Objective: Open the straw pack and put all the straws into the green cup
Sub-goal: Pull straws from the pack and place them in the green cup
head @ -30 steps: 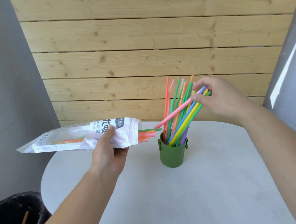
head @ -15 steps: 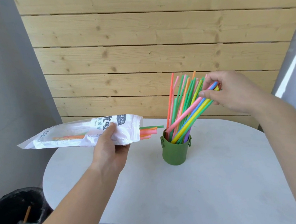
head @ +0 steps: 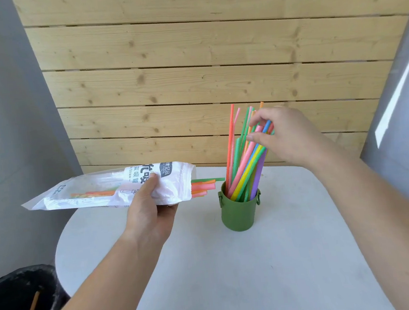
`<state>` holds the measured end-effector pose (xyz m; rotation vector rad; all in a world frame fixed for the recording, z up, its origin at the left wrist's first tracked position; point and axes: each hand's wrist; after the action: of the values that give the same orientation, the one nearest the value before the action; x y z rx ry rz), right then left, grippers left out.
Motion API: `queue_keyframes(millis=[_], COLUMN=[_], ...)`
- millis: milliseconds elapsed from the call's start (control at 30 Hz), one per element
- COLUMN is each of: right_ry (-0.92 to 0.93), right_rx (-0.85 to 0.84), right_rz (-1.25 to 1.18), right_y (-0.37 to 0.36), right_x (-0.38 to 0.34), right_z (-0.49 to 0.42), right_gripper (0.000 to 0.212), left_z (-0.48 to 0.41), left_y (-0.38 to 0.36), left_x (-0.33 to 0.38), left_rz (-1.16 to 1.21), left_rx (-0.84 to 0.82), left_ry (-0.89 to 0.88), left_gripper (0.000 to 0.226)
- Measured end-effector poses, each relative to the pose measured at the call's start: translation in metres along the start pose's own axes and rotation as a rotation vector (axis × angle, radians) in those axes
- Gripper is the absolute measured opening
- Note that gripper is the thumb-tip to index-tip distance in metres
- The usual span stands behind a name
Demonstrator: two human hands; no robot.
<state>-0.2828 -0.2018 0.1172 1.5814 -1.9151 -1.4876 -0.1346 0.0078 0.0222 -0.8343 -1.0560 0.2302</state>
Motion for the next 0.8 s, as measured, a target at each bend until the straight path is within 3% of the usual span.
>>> queue_keyframes(millis=[133, 300, 400, 533, 700, 800], right_ry=[-0.022, -0.013, 0.038, 0.097, 0.184, 0.167], right_rx=[0.109, 0.181, 0.208, 0.268, 0.350, 0.339], right_rz=[-0.042, -0.043, -0.022, -0.011, 0.231, 0.225], right_y=[-0.015, -0.027, -0.032, -0.037, -0.042, -0.038], right_x=[-0.006, -0.007, -0.006, -0.002, 0.008, 0.012], right_z=[-0.006, -0.009, -0.010, -0.012, -0.010, -0.009], right_gripper=[0.042, 0.057, 0.055, 0.049, 0.034, 0.037], left_z=[-0.003, -0.002, -0.003, 0.001, 0.003, 0.003], left_y=[0.004, 0.007, 0.009, 0.007, 0.005, 0.002], left_x=[0.004, 0.007, 0.008, 0.012, 0.012, 0.012], left_rz=[-0.011, -0.015, -0.011, 0.001, 0.005, 0.029], left_rx=[0.005, 0.020, 0.015, 0.010, -0.002, -0.004], left_ry=[0.002, -0.001, -0.007, -0.011, 0.001, 0.001], left_gripper=[0.037, 0.032, 0.040, 0.030, 0.022, 0.020])
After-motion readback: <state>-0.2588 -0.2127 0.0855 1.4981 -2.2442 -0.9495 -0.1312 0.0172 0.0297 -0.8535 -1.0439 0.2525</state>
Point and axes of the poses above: each hand's wrist, its own z-axis away from the middle knuckle, its own y-axis out of the back of the hand, x = y × z, and after that the axes turned 3 degrees about -y, right-handed
